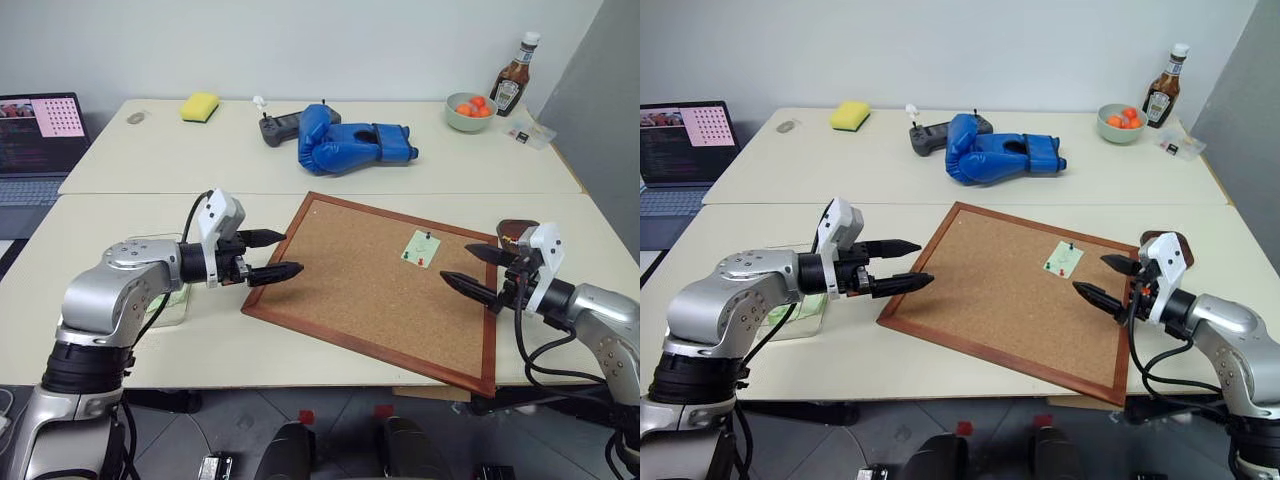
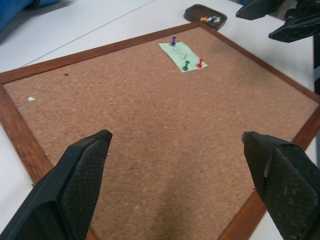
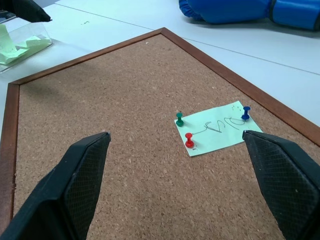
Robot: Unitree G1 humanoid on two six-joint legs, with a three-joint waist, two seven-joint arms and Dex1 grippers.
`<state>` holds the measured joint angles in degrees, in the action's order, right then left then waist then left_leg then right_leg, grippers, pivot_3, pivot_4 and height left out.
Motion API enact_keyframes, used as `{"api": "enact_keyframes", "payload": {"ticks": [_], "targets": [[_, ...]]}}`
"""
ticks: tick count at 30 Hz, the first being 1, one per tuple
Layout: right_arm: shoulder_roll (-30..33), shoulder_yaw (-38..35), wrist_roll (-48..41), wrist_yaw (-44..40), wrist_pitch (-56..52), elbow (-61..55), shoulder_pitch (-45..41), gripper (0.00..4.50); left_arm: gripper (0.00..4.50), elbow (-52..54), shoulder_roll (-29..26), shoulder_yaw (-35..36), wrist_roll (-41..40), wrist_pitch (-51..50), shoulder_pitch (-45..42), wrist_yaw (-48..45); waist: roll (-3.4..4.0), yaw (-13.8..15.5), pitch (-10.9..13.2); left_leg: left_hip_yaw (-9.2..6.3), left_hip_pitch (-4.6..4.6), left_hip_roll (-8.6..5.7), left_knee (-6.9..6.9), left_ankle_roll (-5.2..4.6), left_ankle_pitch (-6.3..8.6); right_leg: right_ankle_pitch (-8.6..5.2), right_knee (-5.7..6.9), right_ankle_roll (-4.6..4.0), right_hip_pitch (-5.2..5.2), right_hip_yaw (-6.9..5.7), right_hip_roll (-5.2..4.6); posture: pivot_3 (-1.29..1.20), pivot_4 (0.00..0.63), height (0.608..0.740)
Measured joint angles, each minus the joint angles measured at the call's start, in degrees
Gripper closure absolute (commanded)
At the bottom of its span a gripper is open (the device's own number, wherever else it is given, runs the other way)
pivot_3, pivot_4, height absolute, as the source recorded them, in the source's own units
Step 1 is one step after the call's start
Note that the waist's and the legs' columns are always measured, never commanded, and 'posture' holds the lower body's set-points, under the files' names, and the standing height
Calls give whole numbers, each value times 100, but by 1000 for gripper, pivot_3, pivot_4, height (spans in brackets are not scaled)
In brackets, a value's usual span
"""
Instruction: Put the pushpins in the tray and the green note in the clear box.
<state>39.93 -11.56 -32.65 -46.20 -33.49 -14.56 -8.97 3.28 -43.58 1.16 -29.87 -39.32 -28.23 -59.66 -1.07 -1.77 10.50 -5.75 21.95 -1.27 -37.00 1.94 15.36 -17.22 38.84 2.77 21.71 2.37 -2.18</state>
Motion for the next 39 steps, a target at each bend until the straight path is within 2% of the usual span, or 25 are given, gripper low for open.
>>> {"api": "enact_keyframes", "payload": {"ticks": [24,27,30,34,39], "targets": [[-107,10,215,209,113,2,100,0,44,-173,223,-271,317,522,-117,-312,-1,6,1,-1,3,-1,-3,1,-1,0,3,0,1,-1,-2,0,150,740],[-195,186,424,280,299,90,45,0,452,-285,501,-467,568,1012,-119,-273,-1,6,1,0,2,-2,-5,1,-1,1,4,0,0,-1,-2,0,150,740],[-369,387,704,400,521,481,-175,0,1213,-498,901,-671,764,1389,-161,-211,-1,5,1,3,2,-2,-7,2,-2,1,7,0,1,1,-2,0,150,740],[-557,563,1043,588,735,936,-578,0,1876,-893,1291,-835,995,1682,-404,-100,-2,-1,1,2,1,-3,-7,2,-3,1,12,0,5,0,1,0,150,740],[-929,826,1335,792,910,1481,-1126,0,2950,-1410,1730,-1072,1292,2004,-644,21,-1,-8,0,3,0,-1,-7,4,-5,2,13,0,5,0,1,0,150,740]]}}
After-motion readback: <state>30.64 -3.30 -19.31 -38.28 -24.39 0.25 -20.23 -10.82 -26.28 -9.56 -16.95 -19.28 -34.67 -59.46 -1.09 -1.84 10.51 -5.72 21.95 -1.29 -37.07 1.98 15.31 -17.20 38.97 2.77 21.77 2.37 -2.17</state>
